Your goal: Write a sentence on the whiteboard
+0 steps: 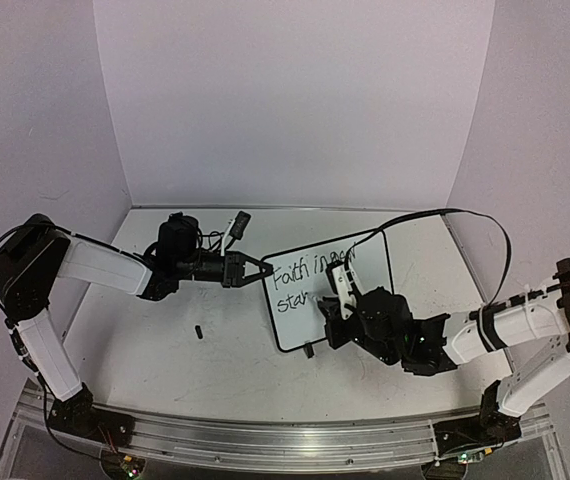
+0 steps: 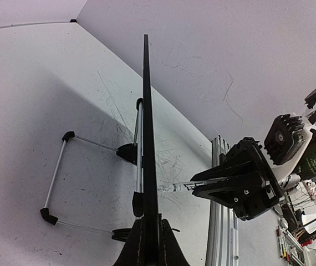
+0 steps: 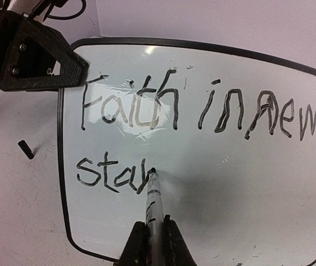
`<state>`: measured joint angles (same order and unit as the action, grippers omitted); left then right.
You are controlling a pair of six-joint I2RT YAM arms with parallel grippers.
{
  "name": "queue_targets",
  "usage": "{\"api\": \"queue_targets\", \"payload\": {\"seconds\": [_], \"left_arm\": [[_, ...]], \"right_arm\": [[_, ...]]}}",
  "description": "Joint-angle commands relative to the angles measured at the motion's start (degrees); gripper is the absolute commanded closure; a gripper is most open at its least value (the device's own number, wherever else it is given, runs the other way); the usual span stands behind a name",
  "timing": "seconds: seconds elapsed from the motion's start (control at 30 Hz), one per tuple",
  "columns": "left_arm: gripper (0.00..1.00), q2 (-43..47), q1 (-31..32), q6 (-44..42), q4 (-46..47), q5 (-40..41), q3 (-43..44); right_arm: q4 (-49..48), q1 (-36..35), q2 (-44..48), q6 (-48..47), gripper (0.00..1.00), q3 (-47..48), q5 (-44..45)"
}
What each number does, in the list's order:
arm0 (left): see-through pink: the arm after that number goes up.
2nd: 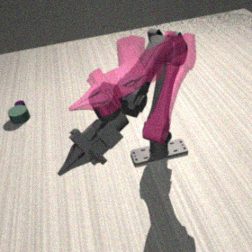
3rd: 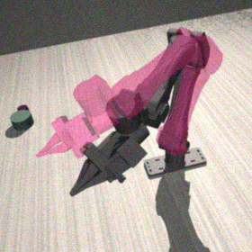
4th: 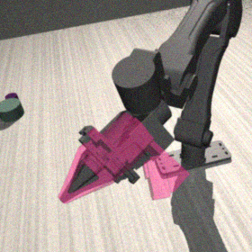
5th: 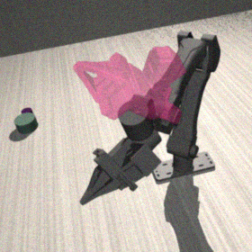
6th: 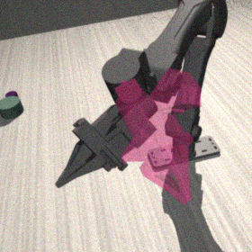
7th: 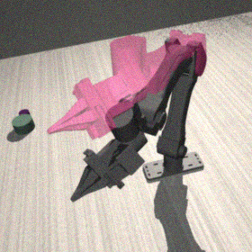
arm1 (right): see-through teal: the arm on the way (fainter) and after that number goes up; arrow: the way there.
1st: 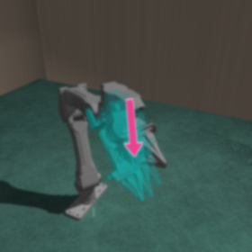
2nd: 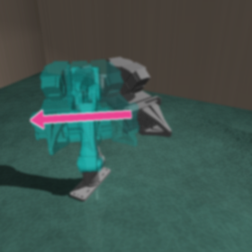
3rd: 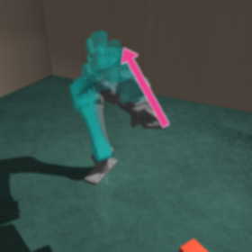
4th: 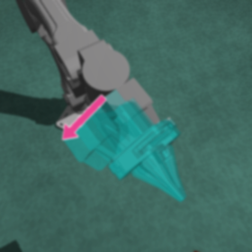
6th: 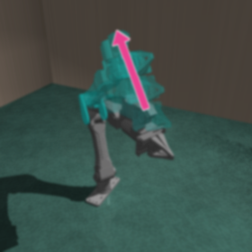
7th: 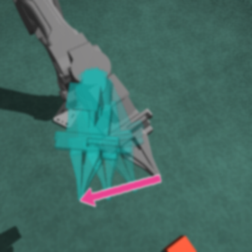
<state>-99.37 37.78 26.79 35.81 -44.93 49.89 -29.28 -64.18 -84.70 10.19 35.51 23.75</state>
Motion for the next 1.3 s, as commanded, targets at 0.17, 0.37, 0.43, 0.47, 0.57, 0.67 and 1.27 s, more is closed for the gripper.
{"api": "queue_targets", "payload": {"seconds": [0.17,0.37,0.43,0.47,0.57,0.67,1.27], "left_arm": [[1.0,0.3,2.1,0.0,-1.4,-5.8,1.9],[1.0,0.6,2.1,0.0,-1.4,-5.8,1.9],[1.0,0.6,2.2,0.0,-1.4,-5.8,1.9],[1.0,0.6,2.1,0.0,-1.4,-5.8,1.8],[1.0,0.7,2.1,0.0,-1.4,-5.8,1.9],[1.0,0.7,2.1,0.0,-1.4,-5.8,1.9],[1.0,0.8,2.1,-0.1,-1.4,-5.8,1.9]], "right_arm": [[-2.6,0.1,2.8,0.0,1.0,0.1,0.0],[-2.6,0.8,1.6,-0.1,1.0,1.4,1.6],[-2.3,1.1,0.9,0.0,1.0,1.8,1.8],[-2.1,1.2,0.7,0.0,1.0,1.9,1.8],[-1.3,1.2,0.4,0.2,1.0,1.9,1.9],[-0.2,1.2,0.5,0.4,1.0,1.4,1.9],[3.1,0.3,1.6,4.5,1.0,-1.7,-0.1]]}}
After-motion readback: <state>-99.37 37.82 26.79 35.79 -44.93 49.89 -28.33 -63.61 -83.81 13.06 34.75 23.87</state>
